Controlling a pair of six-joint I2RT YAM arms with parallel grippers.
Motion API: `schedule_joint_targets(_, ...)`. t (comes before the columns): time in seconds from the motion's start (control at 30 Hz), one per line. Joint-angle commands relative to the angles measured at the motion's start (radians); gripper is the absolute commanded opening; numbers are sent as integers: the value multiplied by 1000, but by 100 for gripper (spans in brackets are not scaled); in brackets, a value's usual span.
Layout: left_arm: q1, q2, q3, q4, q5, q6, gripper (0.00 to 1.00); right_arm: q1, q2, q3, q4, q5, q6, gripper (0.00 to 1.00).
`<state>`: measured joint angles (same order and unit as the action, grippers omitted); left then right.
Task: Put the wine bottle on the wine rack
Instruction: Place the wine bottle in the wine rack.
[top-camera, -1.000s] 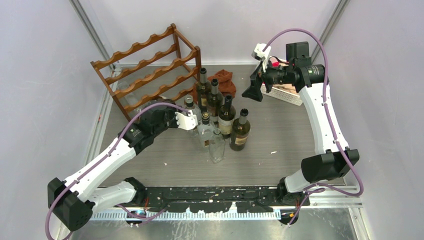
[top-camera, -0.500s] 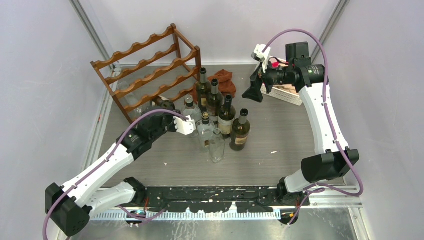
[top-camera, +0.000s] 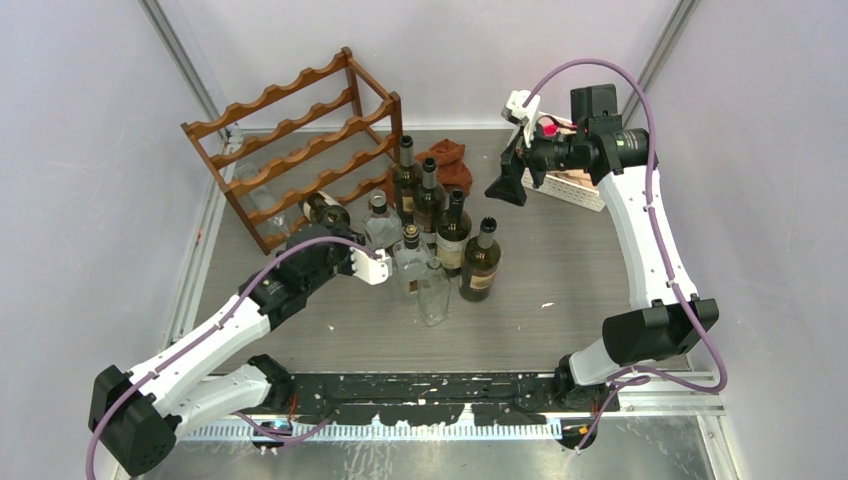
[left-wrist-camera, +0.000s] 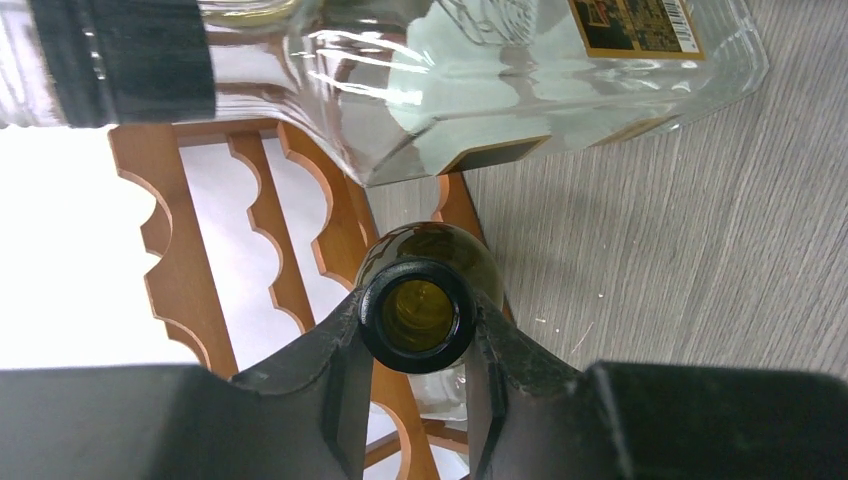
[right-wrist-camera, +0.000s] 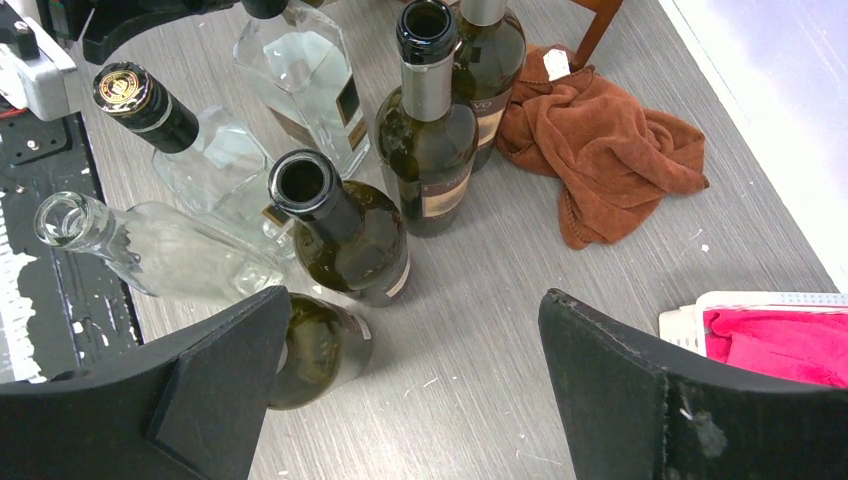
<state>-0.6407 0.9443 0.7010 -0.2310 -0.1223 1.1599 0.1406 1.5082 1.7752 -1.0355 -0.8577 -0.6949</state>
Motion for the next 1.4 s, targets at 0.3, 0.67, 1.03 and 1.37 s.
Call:
schedule_joint_targets(0.3, -1, -42, -86, 238, -70, 31, 0, 15, 15, 58, -20, -3, -27, 100)
schedule_joint_targets(0.67, 50, -1, -162, 372, -48, -14, 0, 20, 15, 59, -31, 8, -32, 100)
schedule_joint_targets(1.03, 121, 24, -217, 429, 7, -51, 0, 24, 16, 51, -35, 16, -34, 100)
schedule_joint_targets(1.37, 141, 24, -269, 405, -10, -66, 0, 26, 17, 49, -34, 6, -49, 100)
